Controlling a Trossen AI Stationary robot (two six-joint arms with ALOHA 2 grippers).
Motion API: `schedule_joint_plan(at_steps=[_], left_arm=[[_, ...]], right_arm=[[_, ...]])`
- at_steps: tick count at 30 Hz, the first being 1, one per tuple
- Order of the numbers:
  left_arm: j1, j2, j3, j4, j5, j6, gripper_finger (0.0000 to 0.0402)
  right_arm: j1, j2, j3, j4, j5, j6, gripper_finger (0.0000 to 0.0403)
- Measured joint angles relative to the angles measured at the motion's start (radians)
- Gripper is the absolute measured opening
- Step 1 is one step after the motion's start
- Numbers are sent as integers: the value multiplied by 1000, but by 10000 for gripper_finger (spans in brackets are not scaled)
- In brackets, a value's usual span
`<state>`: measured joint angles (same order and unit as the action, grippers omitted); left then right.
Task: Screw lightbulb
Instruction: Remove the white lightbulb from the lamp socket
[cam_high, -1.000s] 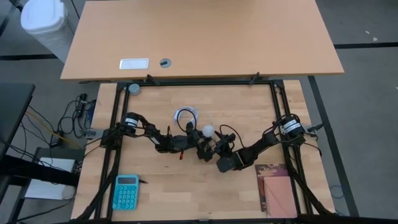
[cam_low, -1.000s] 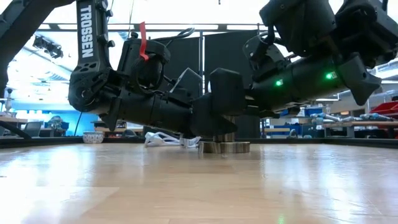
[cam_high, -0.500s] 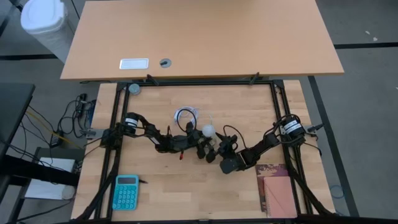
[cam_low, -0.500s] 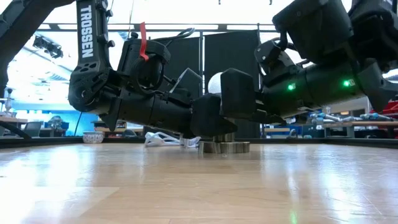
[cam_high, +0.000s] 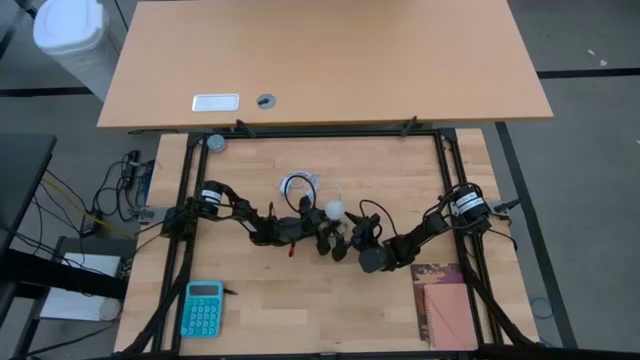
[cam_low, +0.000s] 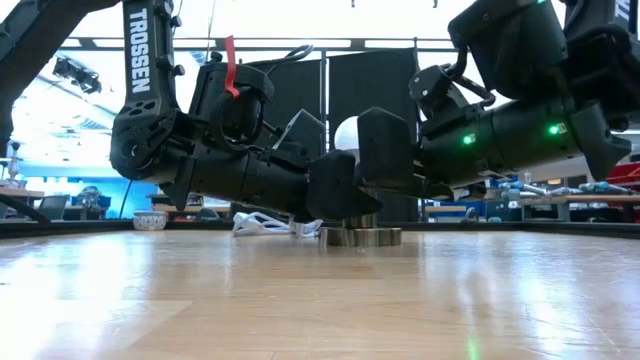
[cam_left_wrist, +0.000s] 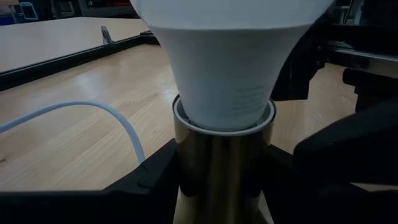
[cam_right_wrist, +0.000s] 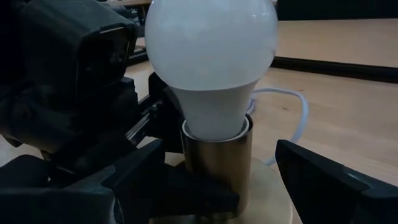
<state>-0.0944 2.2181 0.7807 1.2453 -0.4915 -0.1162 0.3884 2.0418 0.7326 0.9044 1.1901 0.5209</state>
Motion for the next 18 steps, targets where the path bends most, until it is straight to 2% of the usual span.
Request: schedule_joint_plan(at_steps=[13,18], left_arm=[[0,0,0,0,2,0,193],[0,0,0,0,2,0,193]], right_arm=[[0,1,0,31,-10,-2,309],[-1,1,0,56,-35,-52,309]])
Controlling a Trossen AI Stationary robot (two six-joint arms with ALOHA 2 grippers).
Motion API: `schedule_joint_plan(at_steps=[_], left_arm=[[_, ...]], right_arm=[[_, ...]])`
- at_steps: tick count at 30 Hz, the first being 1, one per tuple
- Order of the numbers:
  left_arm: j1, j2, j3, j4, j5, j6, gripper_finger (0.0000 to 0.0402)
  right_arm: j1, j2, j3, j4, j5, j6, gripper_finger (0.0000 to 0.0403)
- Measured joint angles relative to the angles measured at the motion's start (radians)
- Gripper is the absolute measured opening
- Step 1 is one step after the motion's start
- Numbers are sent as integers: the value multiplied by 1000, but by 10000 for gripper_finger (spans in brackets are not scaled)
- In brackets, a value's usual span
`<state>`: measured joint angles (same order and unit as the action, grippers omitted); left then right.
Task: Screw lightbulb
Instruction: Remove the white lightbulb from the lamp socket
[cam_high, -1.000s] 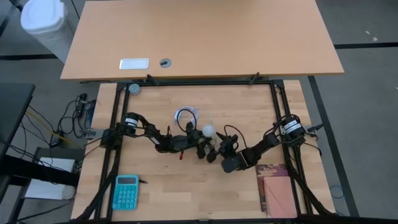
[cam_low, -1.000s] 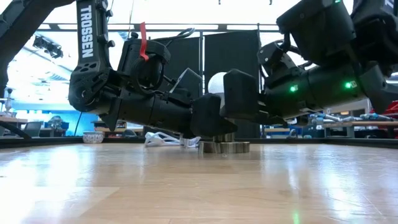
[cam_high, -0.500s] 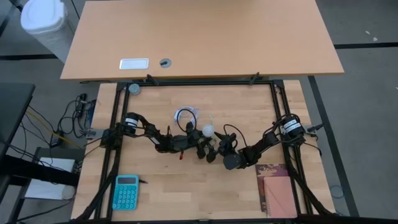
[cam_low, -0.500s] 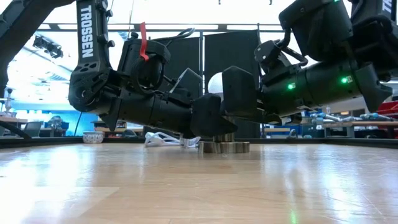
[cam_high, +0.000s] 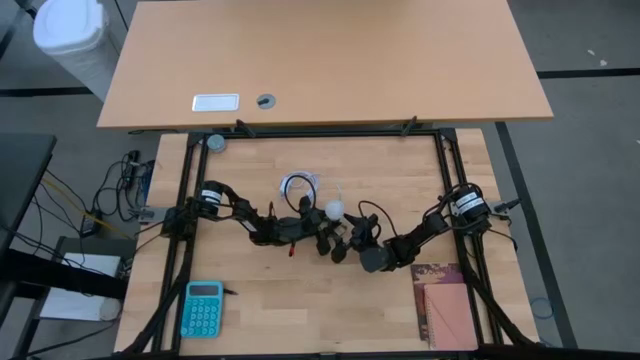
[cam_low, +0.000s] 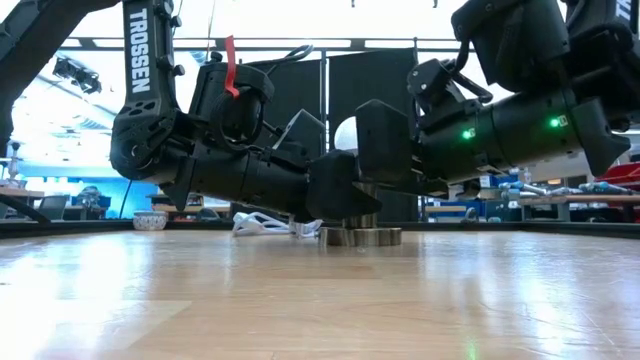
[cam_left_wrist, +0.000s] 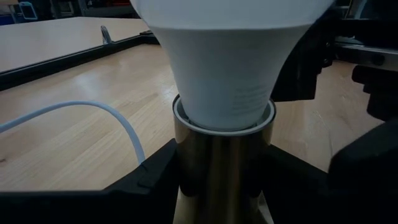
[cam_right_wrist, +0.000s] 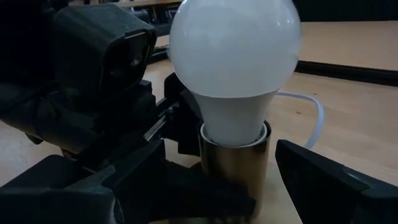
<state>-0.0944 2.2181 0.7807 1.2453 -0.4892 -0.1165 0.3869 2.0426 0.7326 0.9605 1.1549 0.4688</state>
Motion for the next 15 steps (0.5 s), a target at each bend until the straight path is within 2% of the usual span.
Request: schedule_joint_plan(at_steps=[7,15], left_arm=[[0,0,0,1,0,0,193],[0,0,0,0,0,0,193]], right_arm=[[-20,0,0,11,-33,-29,309],[-51,0,0,68,-51,-132,309]])
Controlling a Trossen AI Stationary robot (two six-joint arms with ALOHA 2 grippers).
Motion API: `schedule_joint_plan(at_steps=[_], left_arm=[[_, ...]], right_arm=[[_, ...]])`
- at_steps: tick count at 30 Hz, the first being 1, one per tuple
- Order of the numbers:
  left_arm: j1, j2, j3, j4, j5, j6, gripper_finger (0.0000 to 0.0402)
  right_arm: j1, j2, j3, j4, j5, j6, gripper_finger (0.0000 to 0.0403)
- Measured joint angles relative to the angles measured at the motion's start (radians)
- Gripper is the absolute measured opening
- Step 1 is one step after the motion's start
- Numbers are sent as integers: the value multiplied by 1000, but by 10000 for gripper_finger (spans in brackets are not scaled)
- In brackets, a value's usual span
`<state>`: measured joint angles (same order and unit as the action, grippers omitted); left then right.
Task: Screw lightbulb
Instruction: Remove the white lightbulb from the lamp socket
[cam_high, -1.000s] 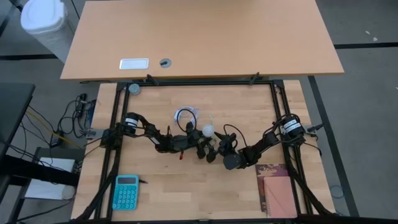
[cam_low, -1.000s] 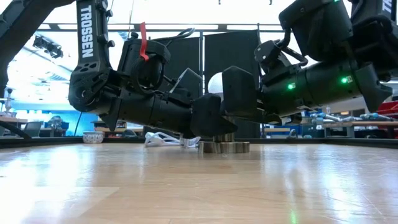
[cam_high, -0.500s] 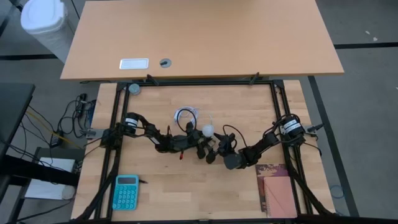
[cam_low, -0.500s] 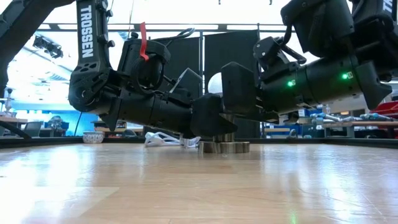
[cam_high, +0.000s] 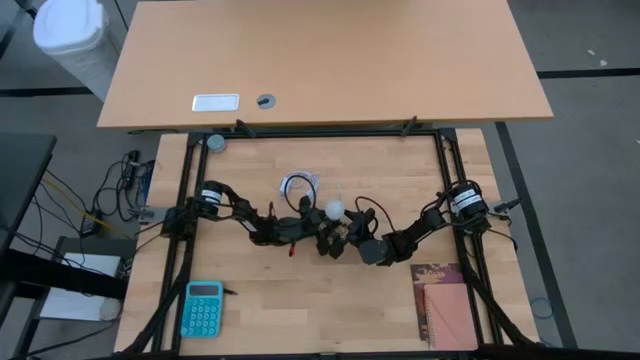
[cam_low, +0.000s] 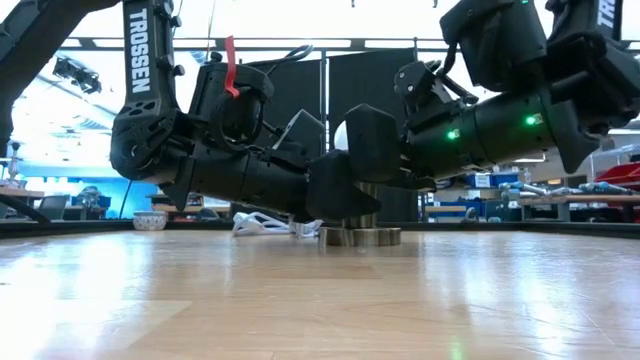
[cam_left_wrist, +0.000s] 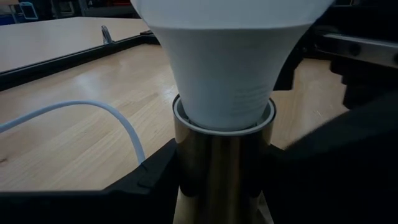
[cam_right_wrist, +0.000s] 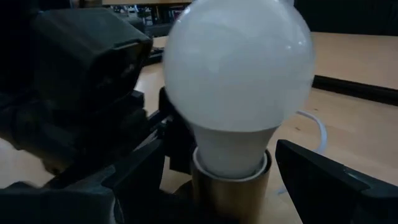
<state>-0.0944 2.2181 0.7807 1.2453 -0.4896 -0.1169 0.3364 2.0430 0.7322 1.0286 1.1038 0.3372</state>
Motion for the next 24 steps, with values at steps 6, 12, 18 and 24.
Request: schedule_joint_plan(at_steps=[6,12,18,24], left_arm=[[0,0,-6,2,4,-4,193],[0,0,-6,2,3,-3,193],[0,0,-6,2,3,-2,193],[0,0,-6,2,2,1,193]], right_arm=[[-12,0,0,14,-6,-37,309],[-12,0,0,41,-18,-70,309],[-12,0,0,48,-13,-72,297],[-12,0,0,51,-1,-81,242]])
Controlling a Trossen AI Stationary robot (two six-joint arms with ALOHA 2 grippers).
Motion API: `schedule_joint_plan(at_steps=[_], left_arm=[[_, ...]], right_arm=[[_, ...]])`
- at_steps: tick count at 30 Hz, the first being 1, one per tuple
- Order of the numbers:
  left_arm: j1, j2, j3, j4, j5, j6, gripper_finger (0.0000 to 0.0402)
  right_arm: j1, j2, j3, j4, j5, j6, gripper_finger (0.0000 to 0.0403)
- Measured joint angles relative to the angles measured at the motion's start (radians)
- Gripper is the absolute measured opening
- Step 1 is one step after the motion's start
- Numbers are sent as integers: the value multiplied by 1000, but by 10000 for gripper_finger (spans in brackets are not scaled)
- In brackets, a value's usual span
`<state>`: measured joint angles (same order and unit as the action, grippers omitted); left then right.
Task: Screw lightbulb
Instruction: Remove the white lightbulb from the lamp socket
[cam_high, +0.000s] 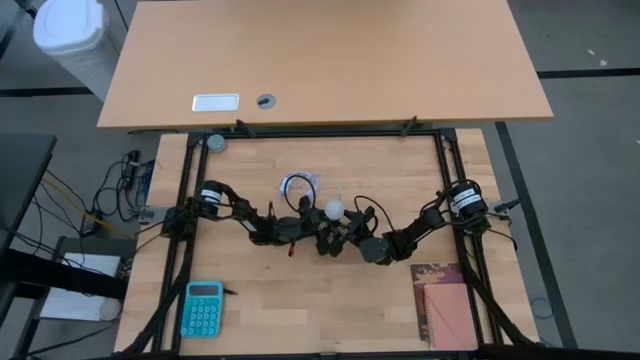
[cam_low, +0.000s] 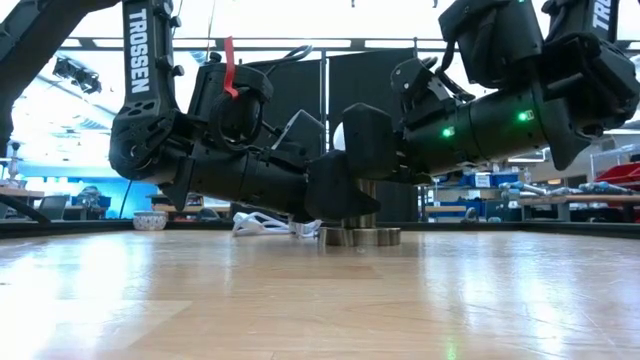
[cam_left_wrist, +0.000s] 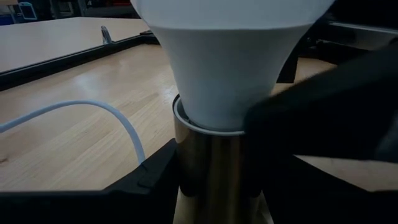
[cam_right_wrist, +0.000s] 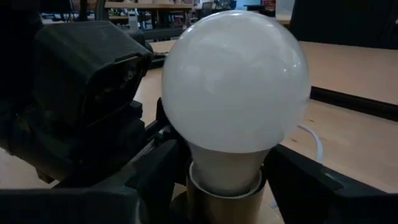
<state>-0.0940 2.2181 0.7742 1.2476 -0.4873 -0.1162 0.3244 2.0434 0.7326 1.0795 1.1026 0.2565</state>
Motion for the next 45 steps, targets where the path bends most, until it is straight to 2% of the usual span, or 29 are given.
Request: schedule_joint_plan(at_steps=[7,16,24,30,35,45], left_arm=[[0,0,0,0,-5,-1,193],[0,0,-1,0,0,4,193],[2,0,0,3,72,38,193],[8,0,-4,11,153,82,194],[27,0,-7,11,296,111,194],[55,3,-55,126,618,140,194]], right_arm=[[-6,0,0,1,3,-7,192],[-7,0,-14,20,-14,-7,168],[-18,-1,-144,251,-168,-16,166],[-45,-4,-178,294,-285,-39,165],[-55,-10,-207,338,-385,-95,165],[-112,-36,-253,363,-767,-97,165]])
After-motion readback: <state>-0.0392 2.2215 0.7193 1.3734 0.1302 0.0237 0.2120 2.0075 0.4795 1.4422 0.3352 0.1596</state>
